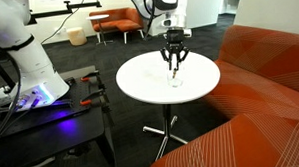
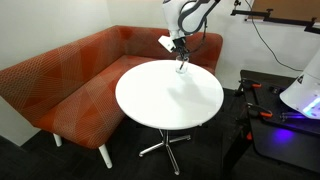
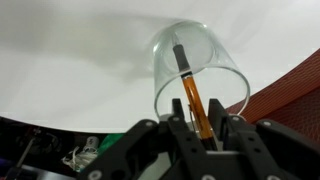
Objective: Put the pen on the table
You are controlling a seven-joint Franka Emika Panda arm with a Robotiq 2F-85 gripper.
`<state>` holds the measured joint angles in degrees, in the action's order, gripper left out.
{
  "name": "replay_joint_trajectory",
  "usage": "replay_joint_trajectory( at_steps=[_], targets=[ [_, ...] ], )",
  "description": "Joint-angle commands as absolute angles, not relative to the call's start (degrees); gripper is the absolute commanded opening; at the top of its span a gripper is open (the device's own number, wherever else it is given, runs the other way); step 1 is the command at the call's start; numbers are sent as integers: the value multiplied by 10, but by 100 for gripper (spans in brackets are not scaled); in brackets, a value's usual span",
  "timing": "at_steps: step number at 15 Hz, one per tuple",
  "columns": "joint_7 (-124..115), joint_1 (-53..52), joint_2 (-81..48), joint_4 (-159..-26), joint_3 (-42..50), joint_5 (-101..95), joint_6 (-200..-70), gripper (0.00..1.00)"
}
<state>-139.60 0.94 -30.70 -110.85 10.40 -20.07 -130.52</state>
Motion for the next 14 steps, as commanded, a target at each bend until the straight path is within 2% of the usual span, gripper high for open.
replay_joint_trajectory(
  at_steps=[1, 11, 14],
  targets=[
    [-1374, 10, -305, -1113, 112, -183, -1323, 34],
    [-1375, 10, -308, -1110, 116, -183, -1318, 33],
    [-1374, 10, -310, -1108, 118, -183, -1315, 29]
  ],
)
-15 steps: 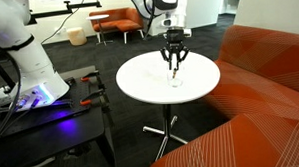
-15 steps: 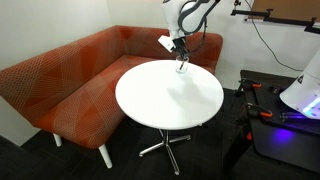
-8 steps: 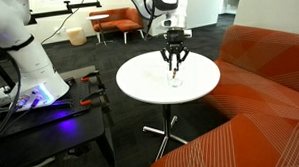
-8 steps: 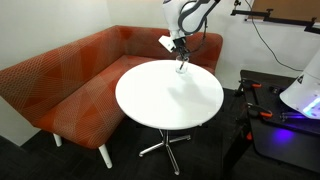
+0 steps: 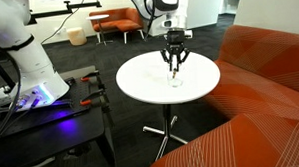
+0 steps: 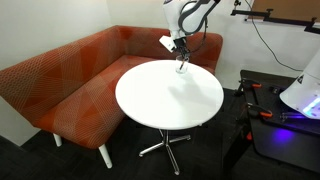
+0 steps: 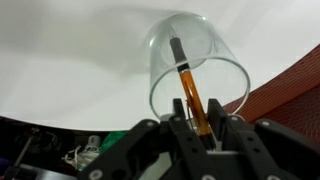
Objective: Put the pen on the table
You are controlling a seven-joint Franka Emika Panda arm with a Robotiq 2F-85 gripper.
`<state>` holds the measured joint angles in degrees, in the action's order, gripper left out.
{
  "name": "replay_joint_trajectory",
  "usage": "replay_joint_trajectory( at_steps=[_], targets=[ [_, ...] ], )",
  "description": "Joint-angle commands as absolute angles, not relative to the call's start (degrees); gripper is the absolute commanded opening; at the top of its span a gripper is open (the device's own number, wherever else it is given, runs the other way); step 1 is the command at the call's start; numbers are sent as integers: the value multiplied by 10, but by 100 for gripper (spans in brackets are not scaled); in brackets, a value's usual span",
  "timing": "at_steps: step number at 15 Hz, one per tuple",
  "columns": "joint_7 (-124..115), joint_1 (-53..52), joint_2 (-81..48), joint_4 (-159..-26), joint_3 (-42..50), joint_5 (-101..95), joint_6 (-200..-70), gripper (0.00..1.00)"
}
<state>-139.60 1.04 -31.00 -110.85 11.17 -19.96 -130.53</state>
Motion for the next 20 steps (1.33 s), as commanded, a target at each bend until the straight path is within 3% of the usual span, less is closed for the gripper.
replay_joint_trajectory(
  at_steps=[1, 2, 3, 5, 20],
  targets=[
    [-1374, 10, -311, -1108, 118, -183, -1315, 21],
    [-1375, 9, -311, -1107, 119, -184, -1314, 5],
    [-1375, 8, -312, -1106, 119, -184, -1313, 1],
    [-1376, 7, -312, -1105, 119, -185, -1312, 4],
    [-1324, -2, -251, -1121, 111, -150, -1254, 4]
  ],
)
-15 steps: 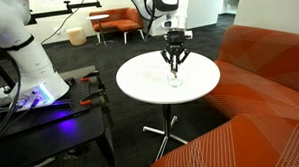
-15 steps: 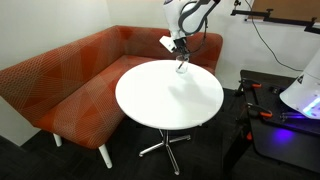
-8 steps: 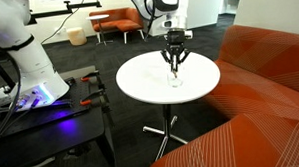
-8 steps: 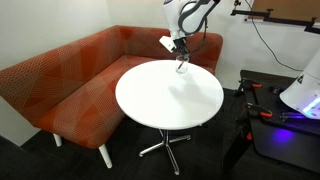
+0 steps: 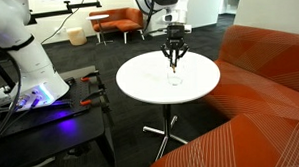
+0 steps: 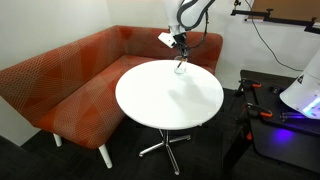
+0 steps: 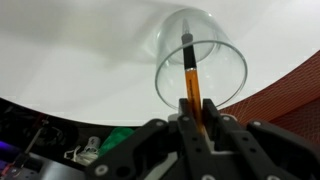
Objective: Put the pen on the table
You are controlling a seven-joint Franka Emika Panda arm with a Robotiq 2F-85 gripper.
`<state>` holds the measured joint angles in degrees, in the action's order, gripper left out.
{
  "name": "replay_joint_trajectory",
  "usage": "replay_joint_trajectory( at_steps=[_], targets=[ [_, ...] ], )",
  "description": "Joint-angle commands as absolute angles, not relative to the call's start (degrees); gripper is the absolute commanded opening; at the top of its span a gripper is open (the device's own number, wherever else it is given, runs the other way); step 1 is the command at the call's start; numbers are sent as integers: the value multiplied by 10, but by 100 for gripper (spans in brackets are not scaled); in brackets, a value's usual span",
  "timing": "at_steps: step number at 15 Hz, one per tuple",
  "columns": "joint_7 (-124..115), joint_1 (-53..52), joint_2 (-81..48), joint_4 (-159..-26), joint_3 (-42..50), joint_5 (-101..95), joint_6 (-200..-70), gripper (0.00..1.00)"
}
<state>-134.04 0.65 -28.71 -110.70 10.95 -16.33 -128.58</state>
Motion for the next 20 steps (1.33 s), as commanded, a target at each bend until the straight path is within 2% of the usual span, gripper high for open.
replay_joint_trajectory(
  at_steps=[1, 11, 20],
  targets=[
    [-1325, -3, -245, -1121, 111, -151, -1247, 4],
    [-1367, -27, -152, -1147, 107, -200, -1157, 4],
    [-1326, -26, -151, -1152, 74, -234, -1279, 4]
  ],
)
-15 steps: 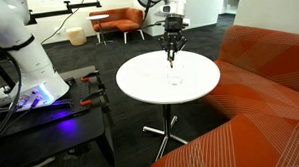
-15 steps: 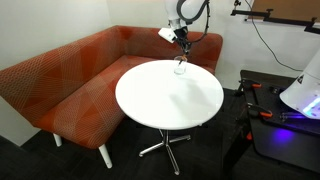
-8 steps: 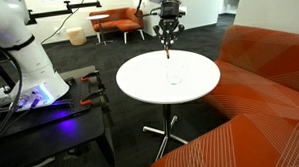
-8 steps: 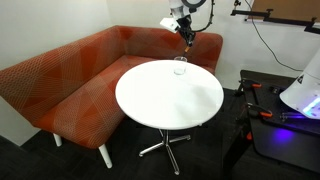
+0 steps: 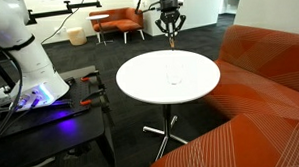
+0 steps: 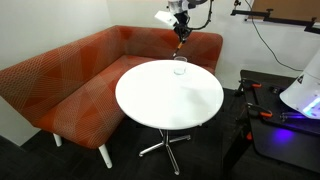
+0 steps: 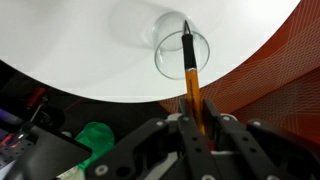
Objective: Put the pen on the table
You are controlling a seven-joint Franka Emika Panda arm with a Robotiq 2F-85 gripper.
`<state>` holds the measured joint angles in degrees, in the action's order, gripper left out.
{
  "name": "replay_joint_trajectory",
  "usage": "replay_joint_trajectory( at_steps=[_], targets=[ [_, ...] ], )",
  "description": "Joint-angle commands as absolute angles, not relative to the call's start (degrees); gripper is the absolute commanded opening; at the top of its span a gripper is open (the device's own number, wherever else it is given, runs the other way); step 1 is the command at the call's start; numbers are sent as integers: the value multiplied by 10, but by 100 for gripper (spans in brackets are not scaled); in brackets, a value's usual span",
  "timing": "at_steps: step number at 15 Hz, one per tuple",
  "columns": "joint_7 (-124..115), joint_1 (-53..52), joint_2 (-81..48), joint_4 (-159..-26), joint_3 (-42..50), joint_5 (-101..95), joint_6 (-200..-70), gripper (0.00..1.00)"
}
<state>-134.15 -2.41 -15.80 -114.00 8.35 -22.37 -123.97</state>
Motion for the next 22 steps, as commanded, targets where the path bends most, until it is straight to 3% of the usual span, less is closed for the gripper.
replay_joint_trajectory(
  at_steps=[1, 22],
  targets=[
    [-1317, -27, -152, -1152, 69, -232, -1292, 4],
    [-1082, -88, -266, -1056, 3, -173, -1319, 4]
  ],
)
